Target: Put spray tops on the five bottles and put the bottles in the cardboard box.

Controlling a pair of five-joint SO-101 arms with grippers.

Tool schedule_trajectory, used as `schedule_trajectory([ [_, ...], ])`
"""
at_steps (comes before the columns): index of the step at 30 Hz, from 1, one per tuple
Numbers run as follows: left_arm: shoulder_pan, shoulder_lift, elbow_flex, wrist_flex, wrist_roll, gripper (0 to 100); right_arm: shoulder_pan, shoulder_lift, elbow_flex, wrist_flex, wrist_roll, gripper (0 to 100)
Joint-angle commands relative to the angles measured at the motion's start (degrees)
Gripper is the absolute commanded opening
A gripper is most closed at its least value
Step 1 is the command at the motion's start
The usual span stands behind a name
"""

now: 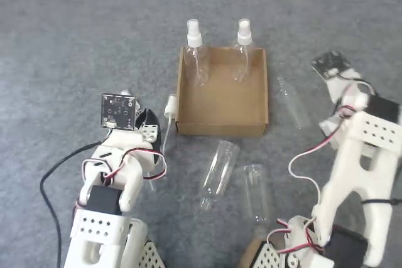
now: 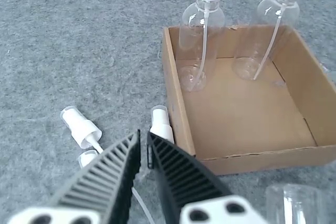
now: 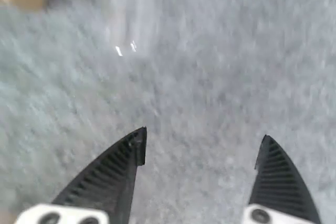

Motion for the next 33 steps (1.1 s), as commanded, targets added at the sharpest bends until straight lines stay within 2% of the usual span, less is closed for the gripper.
schedule_trajectory([
  [1,-0.3,-1.4,-0.6,-0.9,0.5,1,-8.9,0.3,-4.8,0.0,-6.8,27.8],
  [5,-0.3,-1.4,-0.6,-0.9,0.5,1,-16.0,0.4,-4.7,-2.6,-10.4,27.8],
  [10,-0.3,-1.4,-0.6,-0.9,0.5,1,-19.6,6.5,-8.4,-6.6,-13.7,27.8],
  [22,-0.3,-1.4,-0.6,-1.0,0.5,1,-19.8,30.2,-25.8,-7.3,-17.5,27.8],
  [33,-0.3,-1.4,-0.6,-0.9,0.5,1,-16.7,41.3,-27.9,-8.5,-19.8,27.4],
])
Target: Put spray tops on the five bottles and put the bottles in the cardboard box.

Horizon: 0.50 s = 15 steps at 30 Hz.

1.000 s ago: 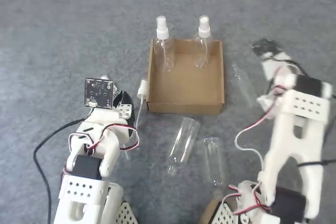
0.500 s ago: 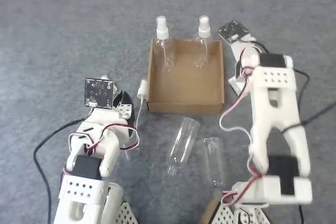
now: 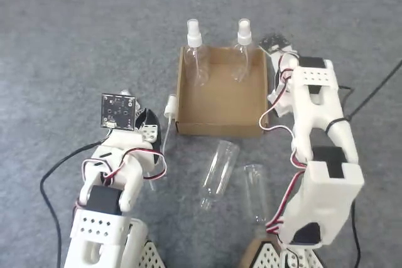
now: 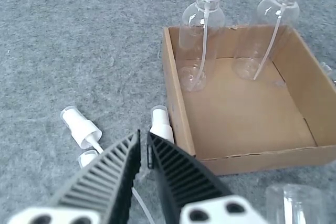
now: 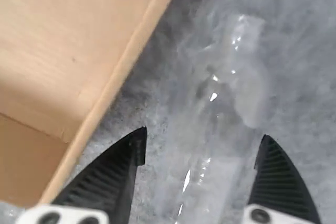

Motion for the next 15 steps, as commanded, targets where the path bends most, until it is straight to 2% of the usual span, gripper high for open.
schedule_trajectory([
  [1,-0.3,-1.4,-0.6,-0.9,0.5,1,2.9,0.2,-3.6,-0.7,-2.5,27.1],
  [6,-0.3,-1.4,-0.6,-0.9,0.5,1,6.3,0.9,-2.5,-0.2,-2.8,15.8],
  [15,-0.3,-1.1,-0.5,-0.9,0.5,1,16.0,0.3,4.2,-0.2,-0.6,3.1],
])
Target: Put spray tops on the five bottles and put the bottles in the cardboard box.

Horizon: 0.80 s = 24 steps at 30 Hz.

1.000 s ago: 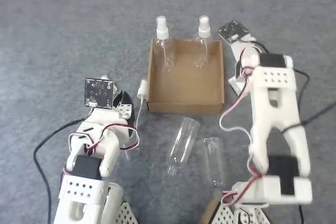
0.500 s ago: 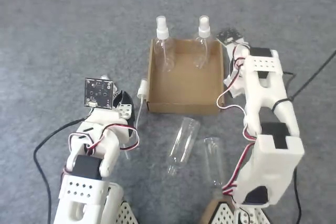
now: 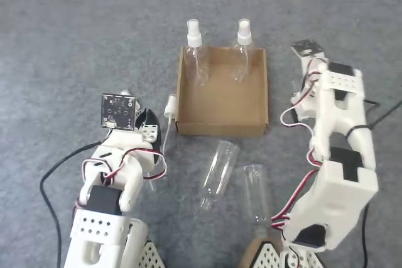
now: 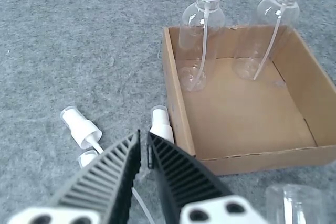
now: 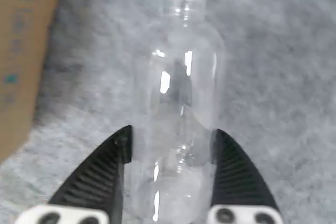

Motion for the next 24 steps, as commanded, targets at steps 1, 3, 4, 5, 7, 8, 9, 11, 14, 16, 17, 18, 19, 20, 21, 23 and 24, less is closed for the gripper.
schedule_trajectory([
  [1,-0.3,-1.0,-0.7,-0.6,0.5,1,6.4,-0.7,1.9,0.4,2.8,1.5],
  [3,-0.3,-1.0,-2.2,2.3,0.0,1,8.5,-0.7,2.1,0.6,4.4,0.8],
  [4,-0.3,-1.0,-3.8,4.5,-1.4,1,9.5,-0.7,2.1,1.3,5.0,0.6],
  [5,-0.3,-1.0,-5.5,6.5,-2.7,1,10.6,-0.7,2.0,2.3,6.0,0.6],
  [7,-1.5,-0.9,-8.4,9.4,-4.1,1,12.5,-1.4,2.1,4.4,8.7,0.6],
  [8,-2.4,-0.8,-9.6,10.2,-4.1,1,13.6,-2.2,2.5,5.1,10.0,0.6],
  [9,-3.3,-0.8,-10.9,11.0,-4.3,1,14.8,-3.1,3.3,5.3,11.1,0.6],
  [11,-4.9,-0.7,-13.9,13.0,-6.5,1,16.9,-5.8,5.5,5.0,12.7,0.6],
  [14,-6.6,1.7,-20.0,17.3,-8.7,1,19.0,-10.2,10.8,2.4,14.9,0.6],
  [16,-7.3,6.9,-24.7,20.7,-9.9,1,19.3,-13.1,15.3,0.0,16.2,0.7],
  [17,-7.4,10.3,-27.3,22.5,-11.0,1,19.3,-14.3,17.5,-1.3,16.4,0.8],
  [18,-7.6,14.4,-30.1,24.3,-11.8,1,19.1,-15.3,19.3,-2.7,16.4,0.9],
  [19,-7.8,19.0,-32.8,26.0,-11.9,1,18.9,-16.0,20.8,-3.9,16.3,0.9],
  [20,-8.5,23.6,-35.5,27.7,-11.8,1,18.9,-16.7,22.1,-5.1,16.2,1.0],
  [21,-9.1,28.3,-38.2,28.9,-11.7,1,18.4,-17.0,22.9,-6.1,16.1,1.0],
  [23,-10.4,36.9,-43.0,30.0,-10.4,2,17.7,-17.0,23.8,-7.0,16.1,1.1],
  [24,-11.3,41.1,-45.5,30.0,-9.4,2,17.4,-17.0,24.2,-7.1,16.1,1.1],
])
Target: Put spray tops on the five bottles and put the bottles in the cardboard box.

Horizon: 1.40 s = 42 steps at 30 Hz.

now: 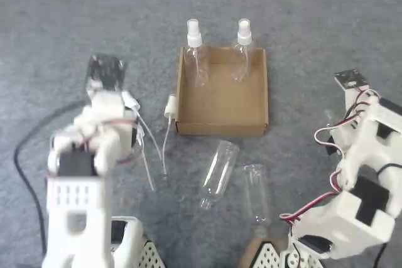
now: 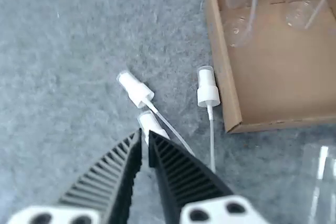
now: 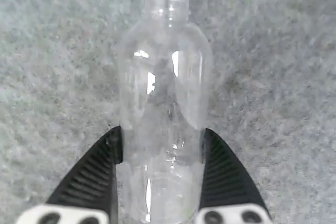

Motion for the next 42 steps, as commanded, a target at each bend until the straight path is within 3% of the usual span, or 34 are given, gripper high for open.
schedule_trajectory([
  [1,-2.9,21.0,-13.4,1.7,2.5,2,-1.3,-1.6,3.3,-2.2,0.8,1.2],
  [8,-6.2,44.7,-27.5,-1.9,11.3,11,-2.6,-1.8,4.4,-2.1,0.8,11.6],
  [19,-6.2,69.5,-42.2,-6.0,22.5,13,-2.6,-1.6,4.4,-2.2,1.1,12.3],
  [40,-5.7,85.4,-54.0,-6.7,25.1,13,-2.6,-1.6,4.5,-2.2,1.2,12.4],
  [42,-5.0,86.1,-56.0,-5.6,24.8,9,-2.6,-1.6,4.5,-2.2,1.2,12.4],
])
